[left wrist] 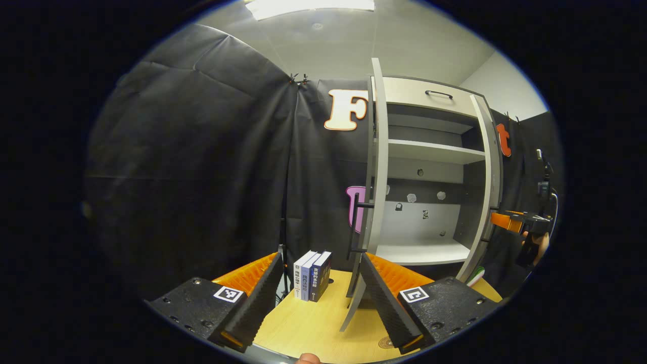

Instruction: Grasp the bottle in the cabinet with the left hand and place it on the coaster, then close the right door with the right hand and the left door with the left hand.

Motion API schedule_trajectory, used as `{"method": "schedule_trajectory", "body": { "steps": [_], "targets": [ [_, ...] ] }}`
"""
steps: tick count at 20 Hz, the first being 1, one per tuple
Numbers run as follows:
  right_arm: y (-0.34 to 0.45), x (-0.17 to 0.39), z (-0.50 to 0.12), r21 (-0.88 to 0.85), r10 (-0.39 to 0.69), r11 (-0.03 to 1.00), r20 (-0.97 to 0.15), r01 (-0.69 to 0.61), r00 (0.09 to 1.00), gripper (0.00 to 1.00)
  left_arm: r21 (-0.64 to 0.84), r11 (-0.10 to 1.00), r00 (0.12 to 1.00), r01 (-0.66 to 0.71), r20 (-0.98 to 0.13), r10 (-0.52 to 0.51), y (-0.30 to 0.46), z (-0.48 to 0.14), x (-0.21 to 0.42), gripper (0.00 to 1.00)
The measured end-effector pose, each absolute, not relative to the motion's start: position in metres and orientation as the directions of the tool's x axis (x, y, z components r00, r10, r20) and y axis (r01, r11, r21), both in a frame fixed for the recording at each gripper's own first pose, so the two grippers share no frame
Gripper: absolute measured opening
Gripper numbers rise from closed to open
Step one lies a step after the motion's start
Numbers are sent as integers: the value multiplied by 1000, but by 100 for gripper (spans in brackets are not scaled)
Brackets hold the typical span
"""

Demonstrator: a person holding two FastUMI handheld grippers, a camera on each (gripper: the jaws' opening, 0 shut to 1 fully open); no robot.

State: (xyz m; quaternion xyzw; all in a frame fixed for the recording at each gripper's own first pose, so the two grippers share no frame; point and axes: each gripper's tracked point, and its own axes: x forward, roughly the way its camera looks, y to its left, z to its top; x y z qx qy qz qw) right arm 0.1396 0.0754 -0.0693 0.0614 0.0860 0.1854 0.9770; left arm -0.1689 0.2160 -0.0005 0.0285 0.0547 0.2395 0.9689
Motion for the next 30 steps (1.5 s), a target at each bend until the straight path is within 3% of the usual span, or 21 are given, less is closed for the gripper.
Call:
{"method": "schedule_trajectory", "body": {
  "steps": [6, 7, 8, 13, 15, 17, 18, 20, 30],
  "targets": [
    [94, 152, -76, 172, 384, 918, -159, -357, 910, 100, 83, 862, 858, -501, -83, 507, 226, 2, -182, 94],
    [96, 155, -78, 187, 386, 916, -164, -356, 908, 100, 82, 858, 854, -507, -85, 513, 228, 1, -184, 97],
    [99, 158, -78, 194, 385, 915, -166, -353, 908, 100, 81, 855, 852, -512, -84, 518, 229, 1, -186, 93],
    [109, 173, -82, 177, 341, 934, -181, -310, 923, 100, 81, 840, 836, -537, -84, 542, 237, -2, -196, 97],
    [114, 177, -84, 163, 323, 941, -181, -295, 929, 100, 85, 834, 830, -545, -82, 551, 240, -2, -201, 93],
    [120, 183, -86, 153, 309, 947, -181, -284, 934, 97, 91, 824, 820, -559, -81, 566, 245, -3, -207, 97],
    [121, 184, -87, 148, 304, 949, -182, -280, 935, 100, 90, 819, 815, -567, -83, 574, 248, -4, -210, 93],
    [126, 190, -87, 138, 298, 951, -180, -276, 937, 100, 80, 811, 807, -579, -88, 584, 251, -7, -215, 97],
    [143, 220, -94, 153, 263, 960, -185, -236, 947, 100, 81, 796, 792, -599, -85, 605, 262, -8, -224, 94]
  ]
}}
